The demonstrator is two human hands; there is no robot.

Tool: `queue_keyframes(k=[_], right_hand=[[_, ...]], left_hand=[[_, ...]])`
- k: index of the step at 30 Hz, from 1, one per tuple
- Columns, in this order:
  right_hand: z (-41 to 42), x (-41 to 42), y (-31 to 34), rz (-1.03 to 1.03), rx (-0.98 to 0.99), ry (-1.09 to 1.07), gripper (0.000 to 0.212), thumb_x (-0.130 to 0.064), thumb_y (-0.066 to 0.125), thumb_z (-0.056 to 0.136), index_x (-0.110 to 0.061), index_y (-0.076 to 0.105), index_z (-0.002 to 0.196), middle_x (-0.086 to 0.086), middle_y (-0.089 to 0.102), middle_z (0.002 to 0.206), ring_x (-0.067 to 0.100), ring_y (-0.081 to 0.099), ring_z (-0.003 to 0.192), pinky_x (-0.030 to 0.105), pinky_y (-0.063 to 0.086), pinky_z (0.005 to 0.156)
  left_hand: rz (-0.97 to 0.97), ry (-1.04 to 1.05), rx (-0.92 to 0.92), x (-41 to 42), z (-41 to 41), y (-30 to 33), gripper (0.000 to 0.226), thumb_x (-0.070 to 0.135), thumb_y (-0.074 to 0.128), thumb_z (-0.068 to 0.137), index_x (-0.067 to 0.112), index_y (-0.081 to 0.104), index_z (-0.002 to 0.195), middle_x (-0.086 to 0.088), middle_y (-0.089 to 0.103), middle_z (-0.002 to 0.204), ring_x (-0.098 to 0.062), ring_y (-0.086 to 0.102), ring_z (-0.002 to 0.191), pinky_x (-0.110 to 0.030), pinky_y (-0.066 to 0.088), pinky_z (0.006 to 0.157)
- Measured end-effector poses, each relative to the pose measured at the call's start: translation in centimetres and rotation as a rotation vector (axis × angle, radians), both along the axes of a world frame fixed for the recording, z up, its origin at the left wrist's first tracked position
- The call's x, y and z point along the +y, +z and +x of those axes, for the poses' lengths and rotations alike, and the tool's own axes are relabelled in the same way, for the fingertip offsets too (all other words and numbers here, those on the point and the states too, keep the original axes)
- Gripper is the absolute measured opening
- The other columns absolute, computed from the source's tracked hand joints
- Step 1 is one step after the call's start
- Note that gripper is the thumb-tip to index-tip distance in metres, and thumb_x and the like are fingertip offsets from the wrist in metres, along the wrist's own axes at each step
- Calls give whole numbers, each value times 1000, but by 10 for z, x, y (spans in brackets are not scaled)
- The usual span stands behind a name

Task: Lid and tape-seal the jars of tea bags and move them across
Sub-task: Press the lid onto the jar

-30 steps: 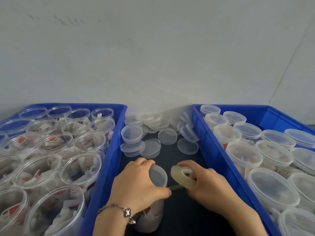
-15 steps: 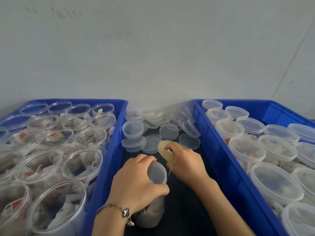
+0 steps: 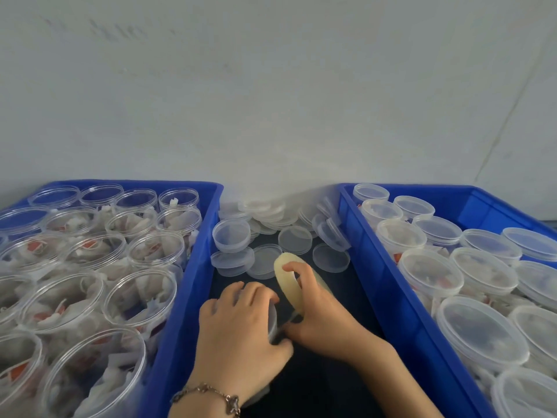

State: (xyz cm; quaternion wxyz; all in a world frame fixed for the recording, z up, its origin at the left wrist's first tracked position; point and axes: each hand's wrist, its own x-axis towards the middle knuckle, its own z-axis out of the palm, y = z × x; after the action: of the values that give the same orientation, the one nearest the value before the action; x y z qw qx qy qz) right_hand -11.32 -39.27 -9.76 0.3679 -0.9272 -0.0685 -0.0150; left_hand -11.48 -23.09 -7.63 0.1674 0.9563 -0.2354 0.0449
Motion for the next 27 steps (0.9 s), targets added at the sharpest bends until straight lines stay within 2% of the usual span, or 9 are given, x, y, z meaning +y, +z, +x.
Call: queue_keyframes(k=[4,8,10,13,18,20,22,24,27], right_hand=[[-9,-14,10,122,79,98,100,-29,78,71,-66,8,132,-20,26,132,5,30,123,31,35,101],[-15,-19,12,-57,-4,66,83,-50,75,73,-76,14,122,-10,38,131,5,35,118,15,31,91],[-17,-22,11,-63,-23,60,72,-49,74,73,-74,23,118,-5,45,127,7,40,118,7,33,84],[-20,-25,8,-23,-3,81,60,-55,68,73,-72,32,118,-15,49,129,2,42,121,11,34,92],[-26,-24,2,46,-15,36,50,-47,66,82,-72,38,116,-29,49,117,-5,45,115,14,36,92],[-27,-20,-1,40,-98,-2,48,-46,64,83,-67,41,121,-31,51,112,-10,45,110,11,35,90],[-25,-15,-5,-35,-175,-36,51,-48,62,83,-62,37,126,-20,55,111,-6,48,104,8,37,84],[-22,-11,-8,-139,-225,-63,55,-51,58,84,-61,31,130,-10,55,103,3,49,96,12,40,80],[-19,-5,-13,-181,-277,-89,52,-55,54,83,-58,36,132,-11,52,94,4,50,87,17,44,73]], left_hand=[[-76,-3,-59,8,-2,-8,45,67,42,73,50,35,114,36,26,112,7,23,123,-23,23,95],[-95,-9,-96,10,-2,-10,51,73,42,74,51,38,119,37,32,123,9,23,123,-20,25,95],[-108,-6,-87,11,-2,-11,52,73,43,75,51,39,122,37,32,128,10,21,124,-20,24,97],[-122,20,-70,13,0,-15,59,75,39,76,52,35,130,34,23,141,7,15,132,-24,20,102],[8,82,-56,8,1,-21,56,78,28,79,55,18,129,10,3,156,-22,-6,145,-43,15,113],[24,95,-91,6,1,-24,55,77,28,80,52,19,128,10,14,152,-21,6,142,-41,25,108],[15,104,-144,4,0,-26,58,75,27,81,47,19,131,13,22,144,-14,19,134,-33,33,100],[-2,107,-174,2,1,-28,65,73,21,78,45,18,137,14,24,143,-12,23,131,-31,34,99],[-9,134,-191,0,1,-27,73,72,15,76,40,21,141,14,28,144,-10,28,131,-29,35,100]])
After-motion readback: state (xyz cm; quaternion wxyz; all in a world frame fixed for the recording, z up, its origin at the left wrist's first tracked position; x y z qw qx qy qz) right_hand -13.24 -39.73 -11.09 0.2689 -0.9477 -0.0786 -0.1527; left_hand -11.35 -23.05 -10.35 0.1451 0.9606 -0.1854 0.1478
